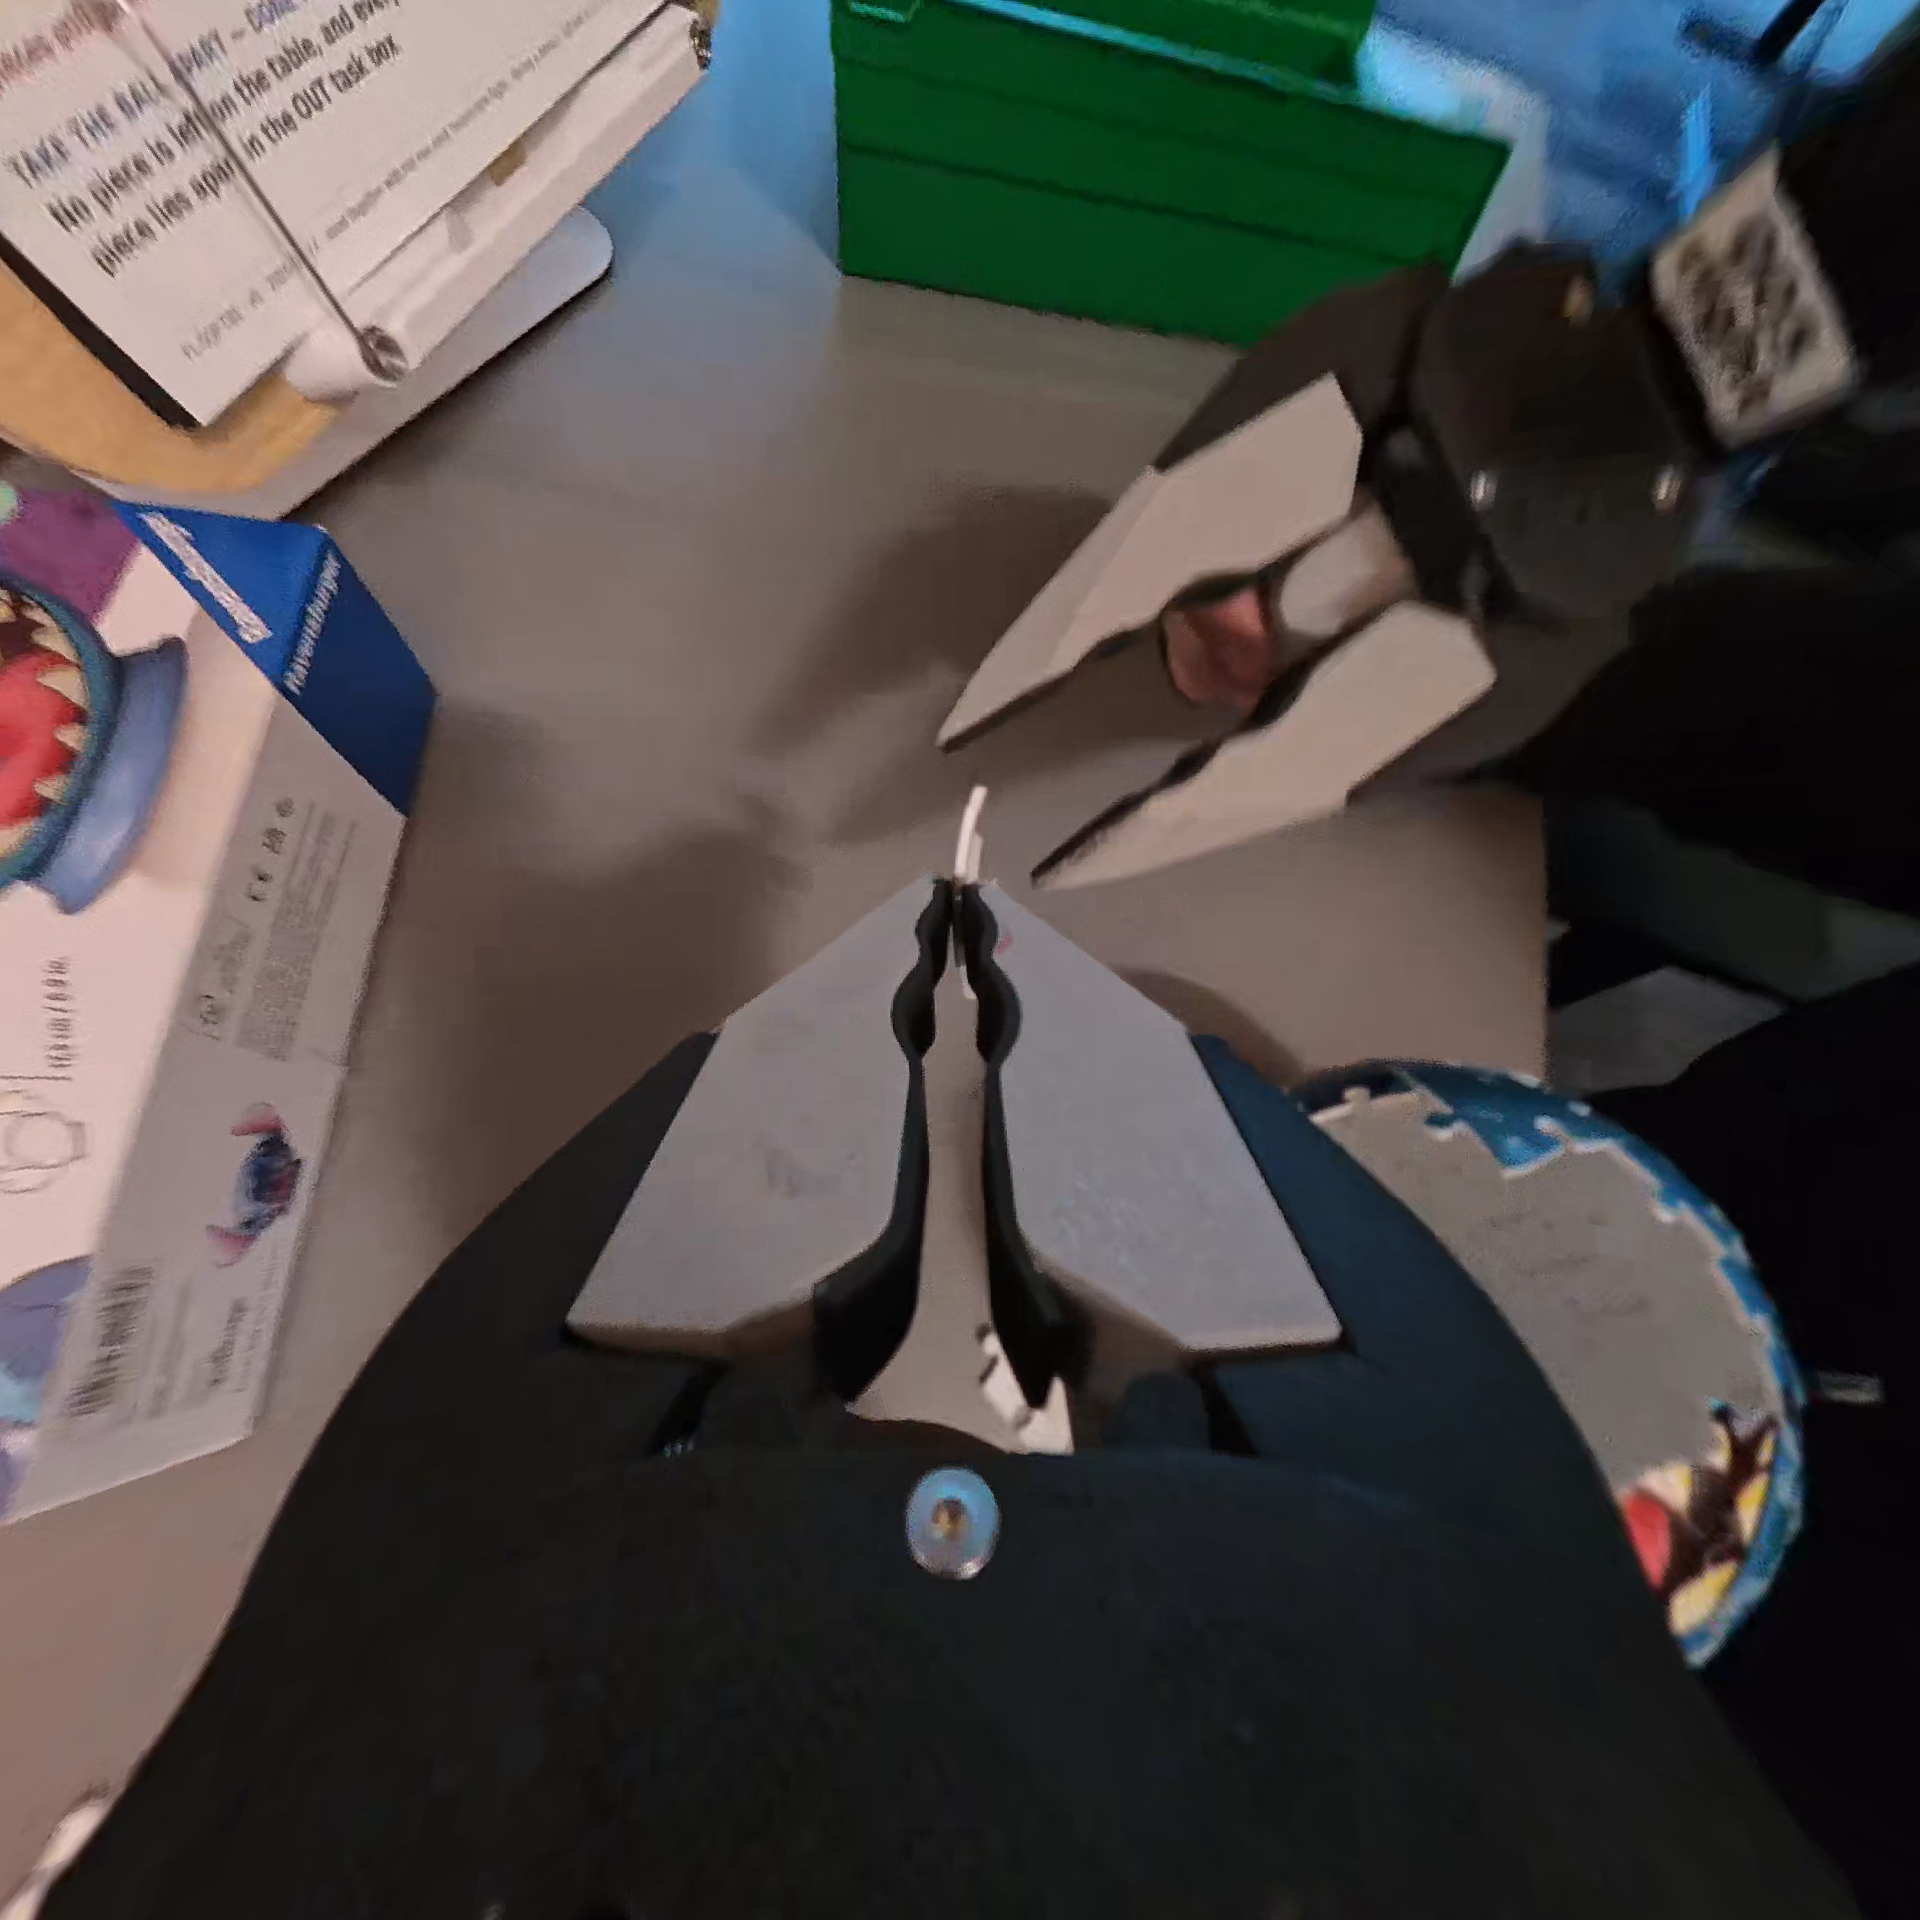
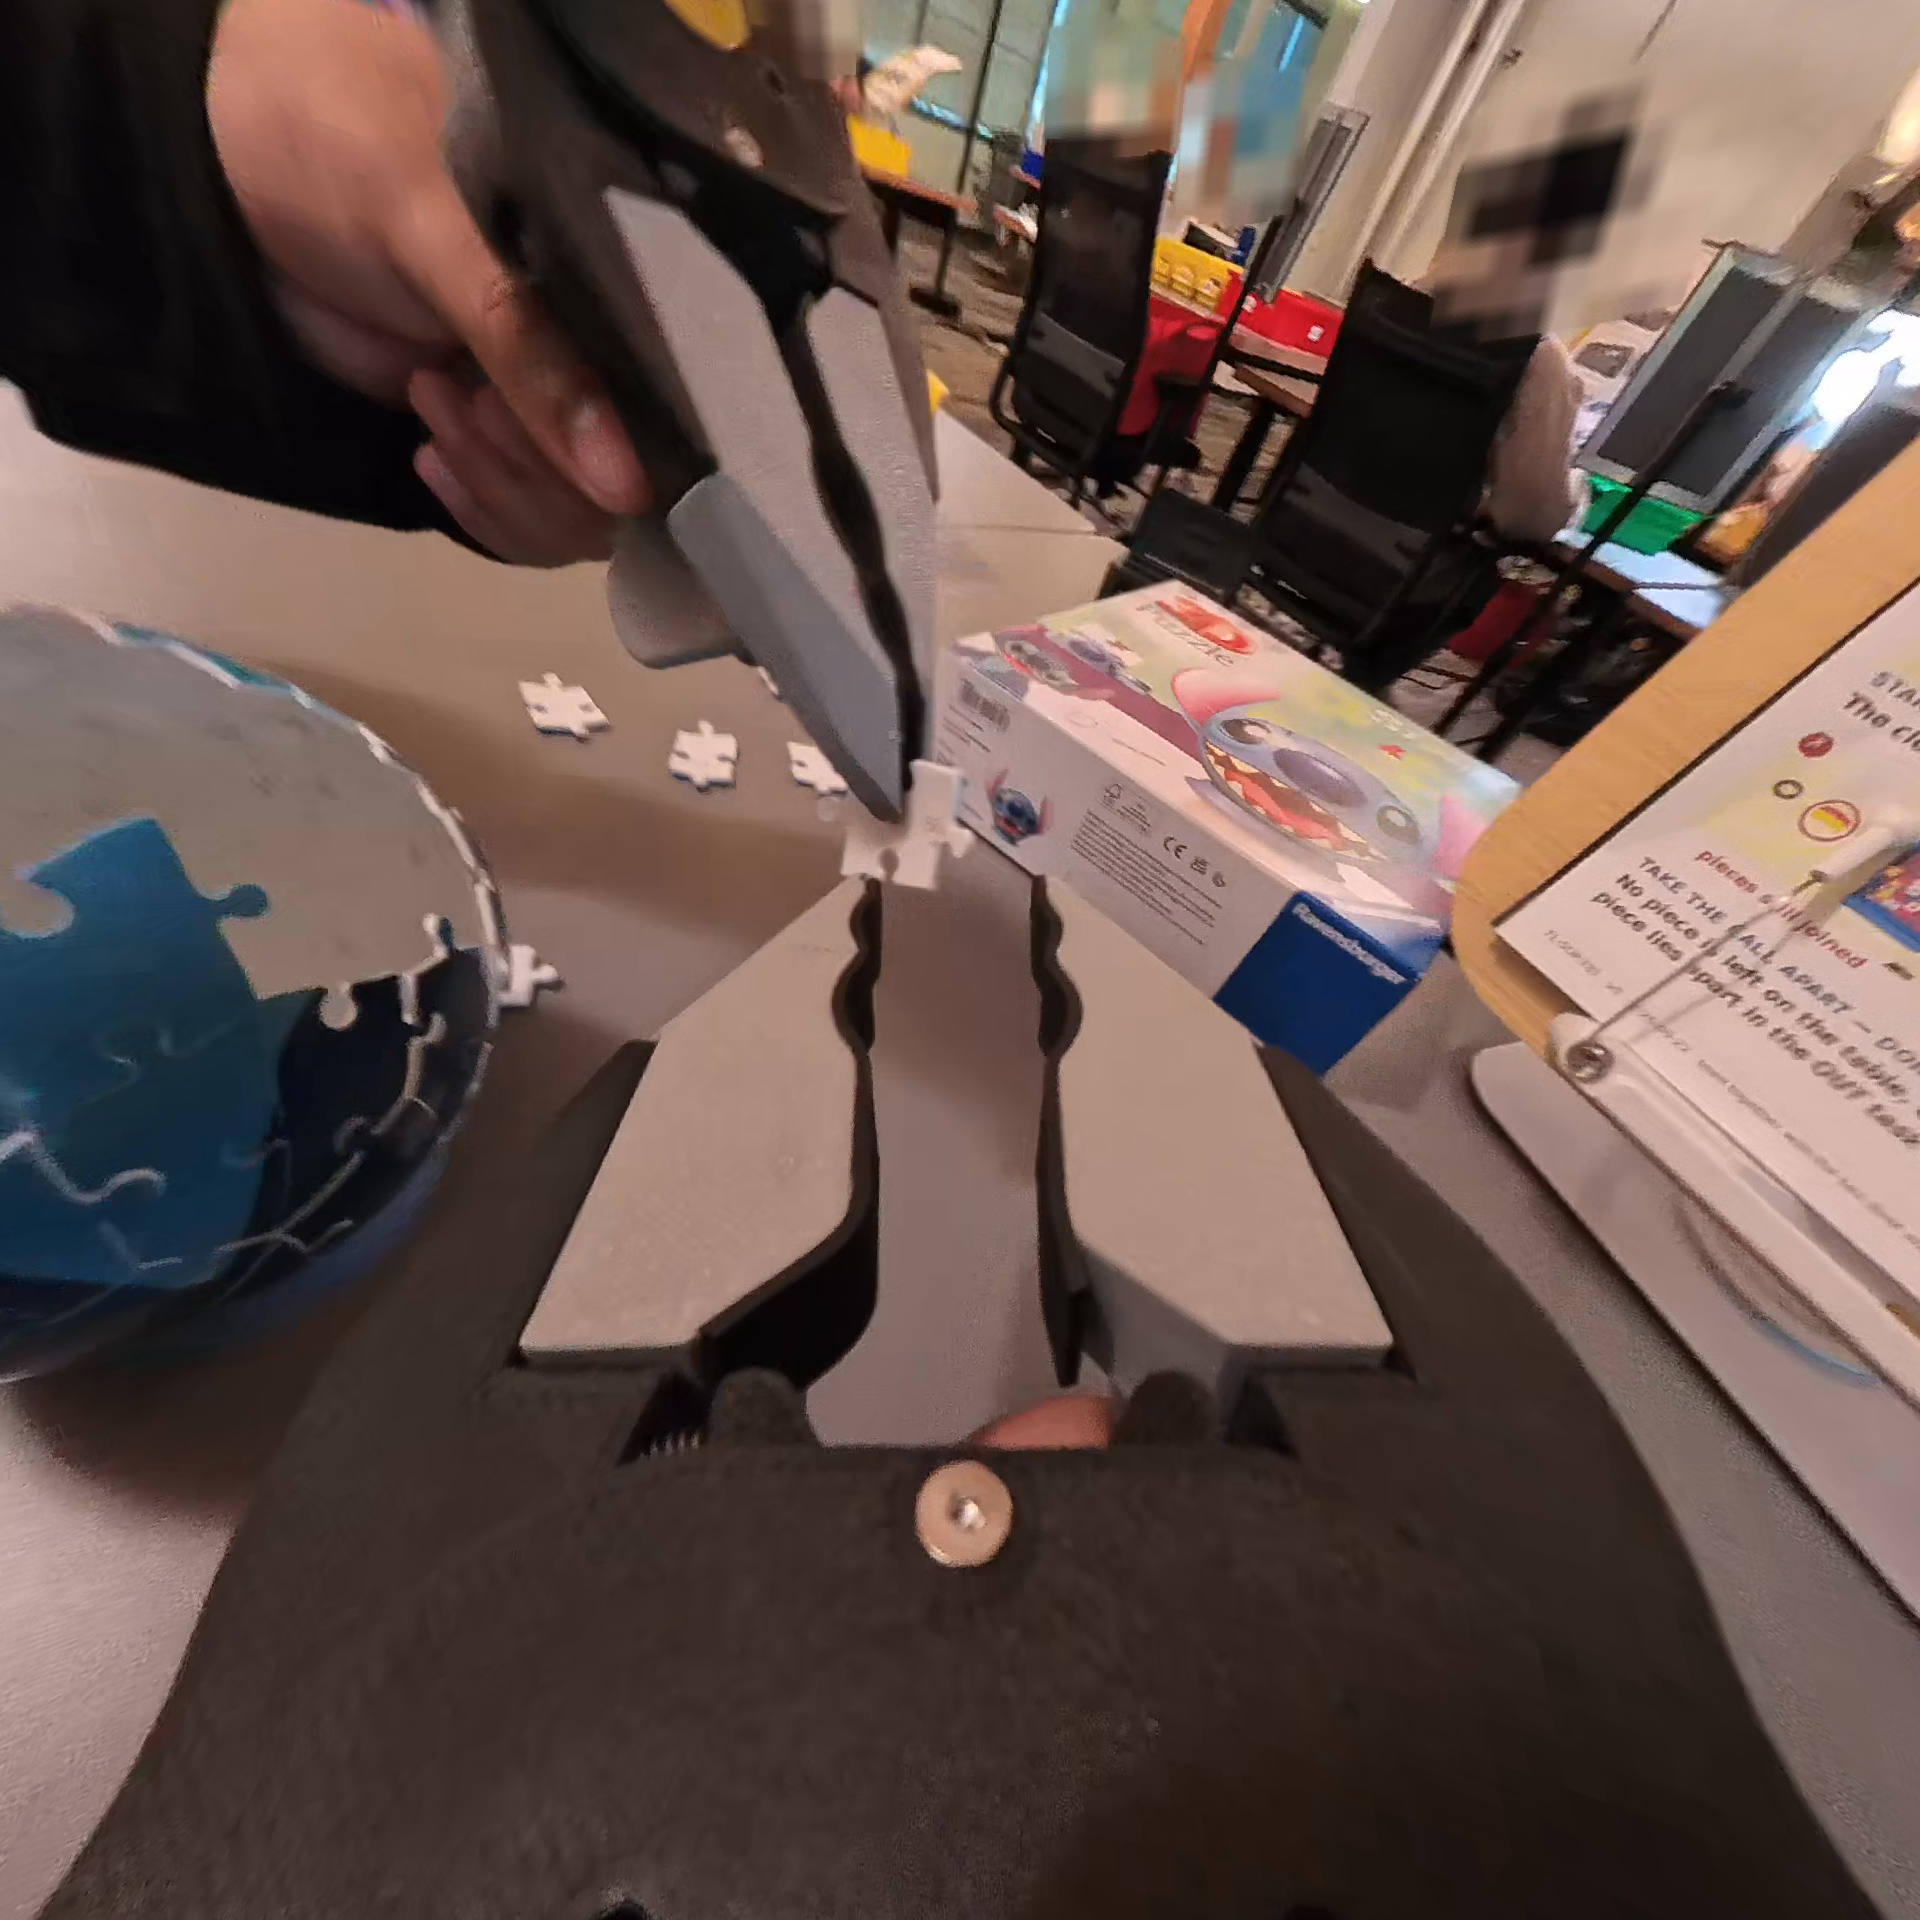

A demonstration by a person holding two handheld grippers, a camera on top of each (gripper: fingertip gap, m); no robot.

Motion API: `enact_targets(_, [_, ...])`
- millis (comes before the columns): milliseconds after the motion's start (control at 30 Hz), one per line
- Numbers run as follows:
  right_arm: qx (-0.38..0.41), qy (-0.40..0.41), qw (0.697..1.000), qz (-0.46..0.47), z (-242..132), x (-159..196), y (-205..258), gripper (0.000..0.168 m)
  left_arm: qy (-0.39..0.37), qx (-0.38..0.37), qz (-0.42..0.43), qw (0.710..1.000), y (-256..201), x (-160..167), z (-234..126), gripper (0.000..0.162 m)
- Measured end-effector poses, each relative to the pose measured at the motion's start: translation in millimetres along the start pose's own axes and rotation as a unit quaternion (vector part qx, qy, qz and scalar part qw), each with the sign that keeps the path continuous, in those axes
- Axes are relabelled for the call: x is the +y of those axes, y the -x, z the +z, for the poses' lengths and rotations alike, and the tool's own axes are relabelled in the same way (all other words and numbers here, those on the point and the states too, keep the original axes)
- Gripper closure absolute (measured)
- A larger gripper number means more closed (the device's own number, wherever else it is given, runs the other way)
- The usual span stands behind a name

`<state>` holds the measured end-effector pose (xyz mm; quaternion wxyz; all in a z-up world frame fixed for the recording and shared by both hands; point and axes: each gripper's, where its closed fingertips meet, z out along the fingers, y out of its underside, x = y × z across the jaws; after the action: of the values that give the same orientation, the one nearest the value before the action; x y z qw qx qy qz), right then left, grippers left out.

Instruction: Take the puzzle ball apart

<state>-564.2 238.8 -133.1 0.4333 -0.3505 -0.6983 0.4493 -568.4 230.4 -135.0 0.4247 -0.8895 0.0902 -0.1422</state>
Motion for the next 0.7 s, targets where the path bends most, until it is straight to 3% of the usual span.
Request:
enact_targets(33, [-0.016, -0.011, 1.0, 0.021, -2.7, -4.1, 0.3, 0.143, 0.013, -0.014, 0.026, 0.999, -1.2, 1.6, -4.0, 0.162])
enact_targets(200, [-0.108, -0.053, 0.99, 0.068, -8.0, -25.2, 21.5, 0.15, 0.043, -0.051, 0.136, 0.989, -19.9, 4.1, -15.3, 0.162])
enact_targets(300, [-0.136, -0.051, 0.987, 0.067, -6.6, -27.3, 34.8, 0.166, 0.064, -0.066, 0.182, 0.979, -30.5, 10.2, -18.6, 0.162])
enact_targets(367, [-0.159, -0.048, 0.984, 0.066, -5.8, -27.3, 45.0, 0.168, 0.082, -0.074, 0.204, 0.973, -35.3, 15.8, -20.7, 0.162])
enact_targets(500, [-0.176, -0.038, 0.981, 0.071, -3.9, -24.4, 51.6, 0.168, 0.104, -0.077, 0.201, 0.971, -37.8, 23.0, -23.4, 0.162])
enact_targets(700, [-0.198, -0.045, 0.973, 0.108, -5.8, -24.4, 49.8, 0.168, 0.072, -0.046, 0.155, 0.984, -39.5, 17.5, -25.8, 0.162])
